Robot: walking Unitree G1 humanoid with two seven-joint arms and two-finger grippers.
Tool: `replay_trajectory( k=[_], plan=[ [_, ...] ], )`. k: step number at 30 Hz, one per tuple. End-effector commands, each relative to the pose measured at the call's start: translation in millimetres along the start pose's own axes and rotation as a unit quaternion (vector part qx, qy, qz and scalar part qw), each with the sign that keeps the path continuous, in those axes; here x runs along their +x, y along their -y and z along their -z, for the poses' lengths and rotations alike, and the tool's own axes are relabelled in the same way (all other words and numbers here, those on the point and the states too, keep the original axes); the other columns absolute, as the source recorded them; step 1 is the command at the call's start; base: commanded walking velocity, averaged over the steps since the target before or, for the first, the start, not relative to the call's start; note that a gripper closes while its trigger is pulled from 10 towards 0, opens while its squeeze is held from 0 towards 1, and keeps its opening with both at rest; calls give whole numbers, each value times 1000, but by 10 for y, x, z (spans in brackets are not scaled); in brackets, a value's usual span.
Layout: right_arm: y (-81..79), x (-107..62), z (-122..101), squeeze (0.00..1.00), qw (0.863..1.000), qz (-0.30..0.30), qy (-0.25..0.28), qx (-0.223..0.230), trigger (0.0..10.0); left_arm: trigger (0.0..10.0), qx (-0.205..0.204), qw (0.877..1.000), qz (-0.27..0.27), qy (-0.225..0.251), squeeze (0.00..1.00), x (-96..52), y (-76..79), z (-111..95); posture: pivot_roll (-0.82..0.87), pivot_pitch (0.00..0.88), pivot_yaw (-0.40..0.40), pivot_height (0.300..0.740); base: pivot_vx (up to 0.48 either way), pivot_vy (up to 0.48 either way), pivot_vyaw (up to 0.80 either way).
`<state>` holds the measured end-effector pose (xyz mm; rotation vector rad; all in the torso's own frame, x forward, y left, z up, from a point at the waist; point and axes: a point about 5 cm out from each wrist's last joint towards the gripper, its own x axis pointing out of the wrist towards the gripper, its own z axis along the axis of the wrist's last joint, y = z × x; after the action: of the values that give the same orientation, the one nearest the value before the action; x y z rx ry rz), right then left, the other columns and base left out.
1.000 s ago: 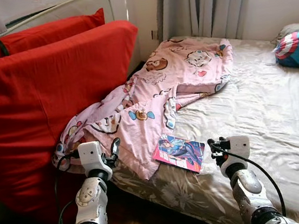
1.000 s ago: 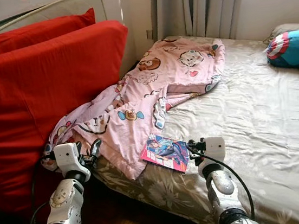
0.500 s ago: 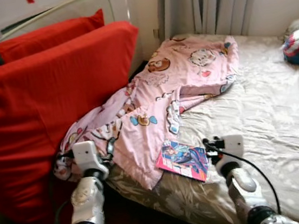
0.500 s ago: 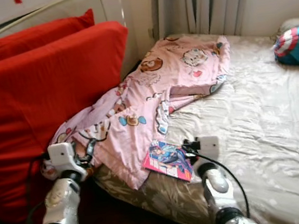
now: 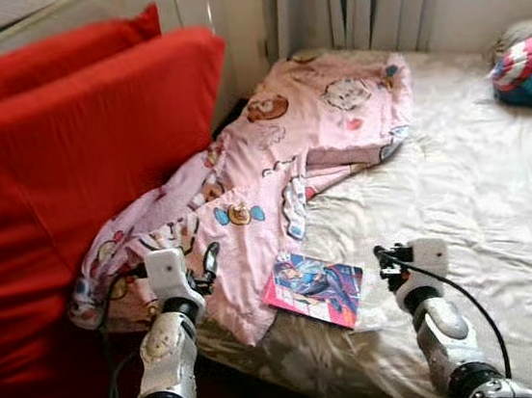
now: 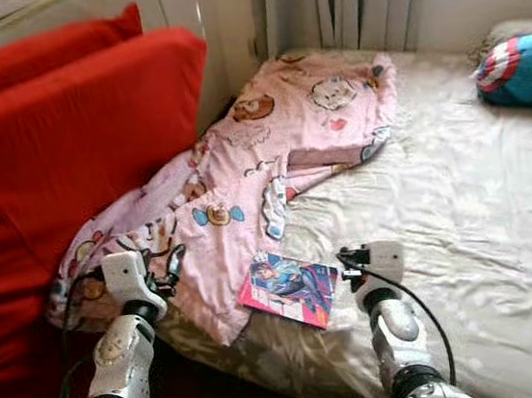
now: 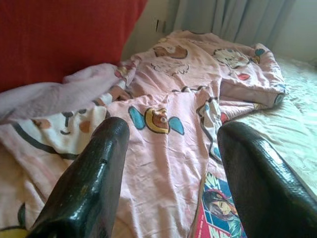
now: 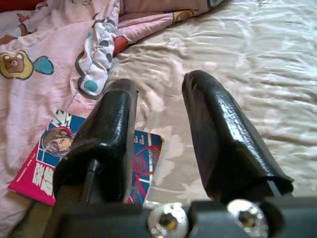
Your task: Clean up the room
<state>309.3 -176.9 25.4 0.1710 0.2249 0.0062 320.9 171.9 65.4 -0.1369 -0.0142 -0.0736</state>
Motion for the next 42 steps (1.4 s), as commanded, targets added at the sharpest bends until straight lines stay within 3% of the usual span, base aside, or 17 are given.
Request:
replay_trajectory(
  k=[1,8,32,42],
  plan=[
    [-64,18,-7,0,1000,-6,1,5,10000,10000,3,1000,-7,1,0,-8,-57,-19,-106,22,0,646,0,0,0],
    [-94,6,19,0,1000,-14,-2,3,10000,10000,4,1000,-8,0,0,-7,-59,-21,-104,21,0,646,0,0,0],
    [-144,13,23,0,1000,-25,-4,4,10000,10000,4,1000,-8,3,0,-6,-62,-29,-101,17,0,646,298,0,0],
    [-119,28,33,0,999,-25,-21,13,10000,10000,4,1000,-1,4,0,4,-29,-44,-98,37,-2,646,0,0,0]
  ],
)
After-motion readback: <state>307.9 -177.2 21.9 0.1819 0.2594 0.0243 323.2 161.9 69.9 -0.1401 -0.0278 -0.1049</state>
